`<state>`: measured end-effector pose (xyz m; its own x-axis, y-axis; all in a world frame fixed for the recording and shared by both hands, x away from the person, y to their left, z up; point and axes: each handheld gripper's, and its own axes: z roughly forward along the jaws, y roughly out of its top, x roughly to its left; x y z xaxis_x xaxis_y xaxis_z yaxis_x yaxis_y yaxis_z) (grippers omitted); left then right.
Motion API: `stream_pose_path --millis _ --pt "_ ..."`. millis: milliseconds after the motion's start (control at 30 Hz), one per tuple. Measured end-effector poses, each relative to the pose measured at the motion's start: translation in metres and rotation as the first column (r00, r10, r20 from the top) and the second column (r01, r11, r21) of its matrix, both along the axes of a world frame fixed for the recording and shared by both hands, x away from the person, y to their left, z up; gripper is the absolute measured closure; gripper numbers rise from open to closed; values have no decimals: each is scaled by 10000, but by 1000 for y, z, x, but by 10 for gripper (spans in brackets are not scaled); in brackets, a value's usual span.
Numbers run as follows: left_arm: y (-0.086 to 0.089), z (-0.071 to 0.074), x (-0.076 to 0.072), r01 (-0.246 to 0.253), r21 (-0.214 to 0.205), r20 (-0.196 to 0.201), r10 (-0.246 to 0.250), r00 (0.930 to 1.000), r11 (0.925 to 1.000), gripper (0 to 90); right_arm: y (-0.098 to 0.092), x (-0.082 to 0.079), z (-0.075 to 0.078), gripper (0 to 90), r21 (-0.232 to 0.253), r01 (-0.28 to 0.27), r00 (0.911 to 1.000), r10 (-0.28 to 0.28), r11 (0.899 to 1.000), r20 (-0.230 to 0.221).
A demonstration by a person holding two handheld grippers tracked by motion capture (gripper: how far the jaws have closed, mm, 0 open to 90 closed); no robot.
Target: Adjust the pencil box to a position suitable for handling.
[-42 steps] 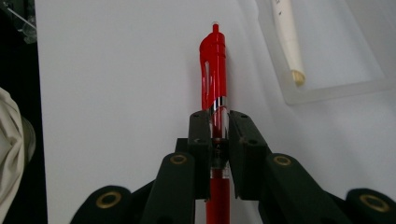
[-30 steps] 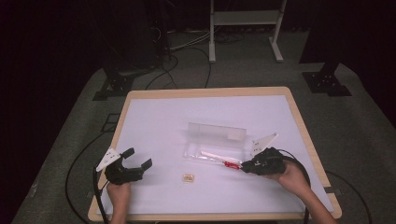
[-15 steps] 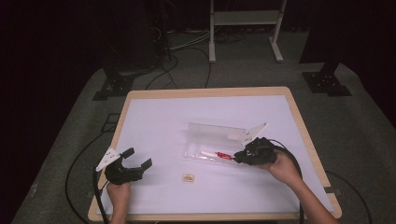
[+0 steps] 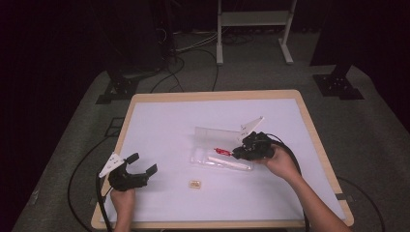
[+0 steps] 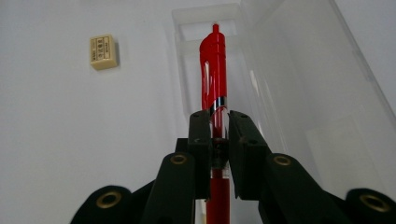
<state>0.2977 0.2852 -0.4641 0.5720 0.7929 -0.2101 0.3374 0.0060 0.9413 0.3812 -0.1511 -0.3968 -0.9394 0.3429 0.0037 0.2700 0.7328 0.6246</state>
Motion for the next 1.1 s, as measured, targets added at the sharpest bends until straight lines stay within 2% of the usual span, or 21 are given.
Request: stream_pose_path --millis 233,567,600,1100 --pt "0 0 0 7 5 6 -7 10000 10000 0 10 9 -6 791 -191 -84 9999 83 9998 -66" --pt "0 0 0 24 6 23 -24 10000 10000 0 14 20 -15 791 -272 -11 9998 5 9996 -218" --pt "0 0 0 23 4 23 -23 10000 10000 0 15 22 -18 791 -414 -17 9997 7 9991 -249" --pt "0 0 0 37 4 42 -37 10000 10000 0 23 34 -36 791 -759 13 9980 -61 9971 -634"
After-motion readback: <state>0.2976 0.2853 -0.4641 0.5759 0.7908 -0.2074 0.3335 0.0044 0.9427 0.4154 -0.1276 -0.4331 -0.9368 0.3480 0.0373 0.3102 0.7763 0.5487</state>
